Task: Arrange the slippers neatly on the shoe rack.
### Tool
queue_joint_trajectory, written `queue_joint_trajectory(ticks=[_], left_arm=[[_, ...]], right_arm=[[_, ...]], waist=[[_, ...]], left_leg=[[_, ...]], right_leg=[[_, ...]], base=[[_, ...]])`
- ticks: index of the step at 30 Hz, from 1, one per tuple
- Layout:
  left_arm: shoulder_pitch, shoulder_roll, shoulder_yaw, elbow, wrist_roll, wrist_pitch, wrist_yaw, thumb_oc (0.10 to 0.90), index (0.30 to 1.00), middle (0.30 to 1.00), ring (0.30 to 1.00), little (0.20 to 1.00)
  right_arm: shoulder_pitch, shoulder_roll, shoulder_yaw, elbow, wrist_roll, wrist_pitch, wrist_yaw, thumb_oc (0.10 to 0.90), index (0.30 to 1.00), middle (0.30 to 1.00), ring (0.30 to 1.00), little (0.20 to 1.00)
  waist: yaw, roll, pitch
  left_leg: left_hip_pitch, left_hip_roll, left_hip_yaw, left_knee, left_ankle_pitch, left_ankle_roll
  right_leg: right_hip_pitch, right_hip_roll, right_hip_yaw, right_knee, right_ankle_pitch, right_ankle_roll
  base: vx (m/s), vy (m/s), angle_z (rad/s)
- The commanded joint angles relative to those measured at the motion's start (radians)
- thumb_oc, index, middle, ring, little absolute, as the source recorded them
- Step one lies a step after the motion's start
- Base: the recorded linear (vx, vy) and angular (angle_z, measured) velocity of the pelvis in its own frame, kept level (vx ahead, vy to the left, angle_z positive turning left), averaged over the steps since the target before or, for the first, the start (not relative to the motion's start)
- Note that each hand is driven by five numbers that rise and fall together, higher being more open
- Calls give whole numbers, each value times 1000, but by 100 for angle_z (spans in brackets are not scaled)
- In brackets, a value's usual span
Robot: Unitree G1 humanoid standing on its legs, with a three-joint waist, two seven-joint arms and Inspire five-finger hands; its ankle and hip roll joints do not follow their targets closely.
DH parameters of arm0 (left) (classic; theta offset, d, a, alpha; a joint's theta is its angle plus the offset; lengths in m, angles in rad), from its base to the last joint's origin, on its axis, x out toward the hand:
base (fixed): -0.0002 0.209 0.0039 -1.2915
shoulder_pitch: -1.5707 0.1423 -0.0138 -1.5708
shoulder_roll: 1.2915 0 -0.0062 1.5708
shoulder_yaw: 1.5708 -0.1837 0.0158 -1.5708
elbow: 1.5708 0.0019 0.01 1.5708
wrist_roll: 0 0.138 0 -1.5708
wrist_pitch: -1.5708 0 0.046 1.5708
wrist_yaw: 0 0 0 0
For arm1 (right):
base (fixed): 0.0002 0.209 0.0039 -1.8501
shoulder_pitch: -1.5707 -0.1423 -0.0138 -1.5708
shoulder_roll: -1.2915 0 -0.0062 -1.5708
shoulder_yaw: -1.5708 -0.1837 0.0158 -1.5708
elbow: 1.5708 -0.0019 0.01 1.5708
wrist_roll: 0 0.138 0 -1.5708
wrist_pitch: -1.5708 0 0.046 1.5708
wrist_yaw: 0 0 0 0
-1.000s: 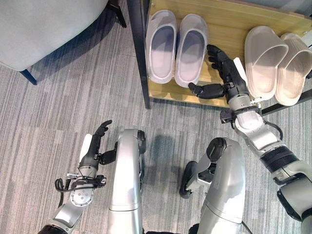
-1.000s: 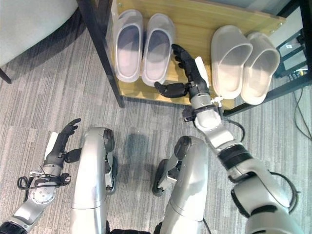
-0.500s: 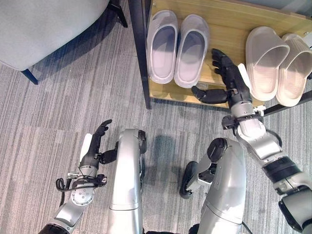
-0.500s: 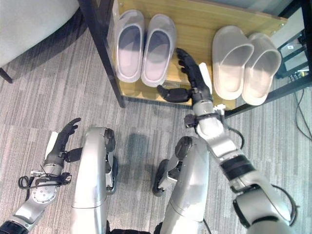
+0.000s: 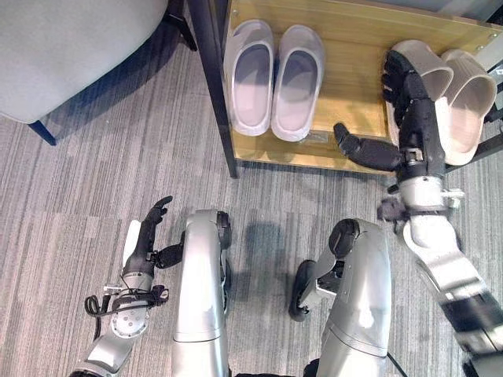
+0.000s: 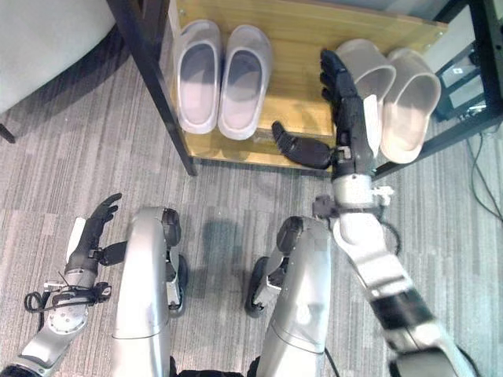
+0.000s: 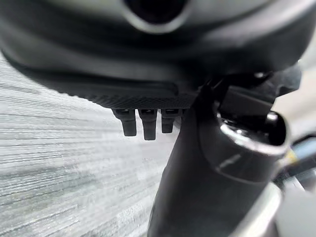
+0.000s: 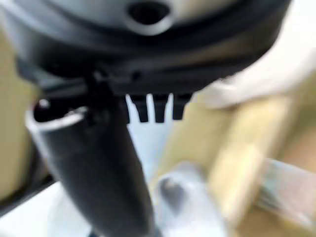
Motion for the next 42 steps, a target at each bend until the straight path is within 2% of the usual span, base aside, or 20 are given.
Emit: queue_joint_trajectory(ticks=[1,8,11,12,15,16,17,18,20,21,25,27,28,31,35,36,37,40,41,42], left_arm=[[-17,-6,-5,-143,91,-85,70,800,900,900,900,900],[7,-28,71,-176,120,-120,139,800,900,900,900,900],[-28,-29,86,-160,125,-130,149,800,900,900,900,900],[-67,-19,88,-150,100,-144,108,800,900,900,900,900],[-115,0,98,-138,107,-141,73,800,900,900,900,900],[-163,7,82,-118,105,-152,44,800,900,900,900,900],[-166,7,81,-115,105,-153,44,800,900,900,900,900],[-199,2,42,-101,106,-156,19,800,900,900,900,900],[-237,-18,-5,-46,109,-153,5,800,900,900,900,900],[-240,-19,-7,-42,110,-155,6,800,900,900,900,900],[-280,-87,-99,56,89,-138,-38,800,900,900,900,900],[-285,-105,-140,94,87,-124,-71,800,900,900,900,900],[-269,-109,-158,114,59,-119,-117,800,900,900,900,900],[-237,-124,-168,155,25,-120,-155,800,900,900,900,900],[-215,-165,-219,242,47,-82,-190,800,900,900,900,900],[-207,-177,-231,276,61,-75,-196,800,900,900,900,900],[-206,-200,-259,357,102,-54,-221,800,900,900,900,900],[-189,-203,-303,442,196,-35,-261,800,900,900,900,900],[-190,-203,-303,442,197,-35,-261,800,900,900,900,900],[-178,-214,-300,476,208,-28,-271,800,900,900,900,900]], right_arm=[[-10,-37,-174,-150,-152,-66,-95,800,900,900,900,900],[243,12,-370,-285,-268,-95,-154,800,900,900,900,900],[319,80,-360,-298,-222,-111,-118,800,900,900,900,900],[316,109,-328,-275,-183,-121,-89,800,900,900,900,900],[300,140,-311,-228,-168,-122,-70,800,900,900,900,900],[288,167,-279,-166,-155,-123,-49,800,900,900,900,900],[285,167,-279,-163,-154,-125,-49,800,900,900,900,900],[282,195,-221,-59,-108,-107,-18,800,900,900,900,900],[268,193,-169,19,-119,-89,-6,800,900,900,900,900],[267,192,-169,20,-119,-90,-7,800,900,900,900,900],[240,190,-76,220,-278,-16,-67,800,900,900,900,900],[227,233,-33,325,-214,-9,-38,800,900,900,900,900],[243,245,-2,357,-169,-12,11,800,900,900,900,900],[274,247,47,444,-198,-4,48,800,900,900,900,900],[282,305,118,699,-206,20,60,800,900,900,900,900],[286,317,132,753,-215,23,58,800,900,900,900,900],[280,348,144,871,-204,40,70,800,900,900,900,900],[289,376,147,1008,-199,52,92,800,900,900,900,900],[288,377,147,1009,-199,51,92,800,900,900,900,900],[289,390,145,1069,-198,58,96,800,900,900,900,900]], waist=[[27,-25,-41],[8,-22,-41],[-1,-29,-41],[-9,-40,-41],[-18,-47,-41],[-25,-29,-47],[-26,-27,-46],[-30,-10,-107],[-38,8,-147],[-38,9,-146],[-50,21,-176],[-58,20,-185],[-56,7,-205],[-54,-9,-235],[-55,-29,-274],[-56,-35,-280],[-53,-41,-302],[-51,-42,-330],[-52,-43,-329],[-50,-45,-343]], left_leg=[[-17,-24,-70,-85,20,5],[-17,-38,-63,-135,45,2],[-17,-39,-42,-229,74,7],[-17,-38,-14,-321,103,7],[-17,-47,-3,-405,141,5],[-17,-50,-10,-452,173,3],[-17,-52,-11,-457,179,3],[-17,-48,-19,-510,196,5],[10,-35,-18,-588,221,12],[12,-36,-19,-594,226,12],[189,-6,-7,-806,276,9],[281,6,-3,-901,301,3],[345,16,-6,-970,317,-2],[427,30,-14,-1047,328,-10],[628,39,8,-1215,354,-15],[708,38,15,-1285,371,-17],[830,28,31,-1413,425,-10],[1012,19,47,-1561,456,-13],[1017,18,47,-1573,467,-13],[1086,14,56,-1635,490,-21]], right_leg=[[-22,10,76,-47,23,-14],[-22,12,74,-97,43,-14],[-22,23,70,-177,73,-8],[-22,46,82,-250,102,1],[-21,57,82,-320,133,0],[-2,55,53,-385,153,8],[0,54,50,-390,157,6],[14,48,30,-460,170,9],[48,38,1,-552,195,15],[51,37,-1,-558,200,14],[228,27,-40,-784,244,30],[319,31,-55,-881,260,36],[385,32,-79,-953,269,37],[472,40,-103,-1043,283,37],[670,60,-142,-1246,337,56],[743,68,-149,-1312,365,66],[854,72,-167,-1423,426,78],[1038,77,-165,-1567,461,97],[1043,77,-167,-1578,470,96],[1114,83,-169,-1641,498,107]], base=[[0,0,0],[-3,-5,0],[-30,-24,-2],[-68,-29,-5],[-99,11,-6],[-50,38,-8],[-14,85,-7],[7,48,-2],[-6,109,3],[-18,110,4],[-25,38,-2],[0,7,-6],[84,-40,-1],[80,-42,4],[104,-19,1],[148,22,5],[181,33,7],[218,18,-4],[168,-3,-14],[162,-10,-7]])
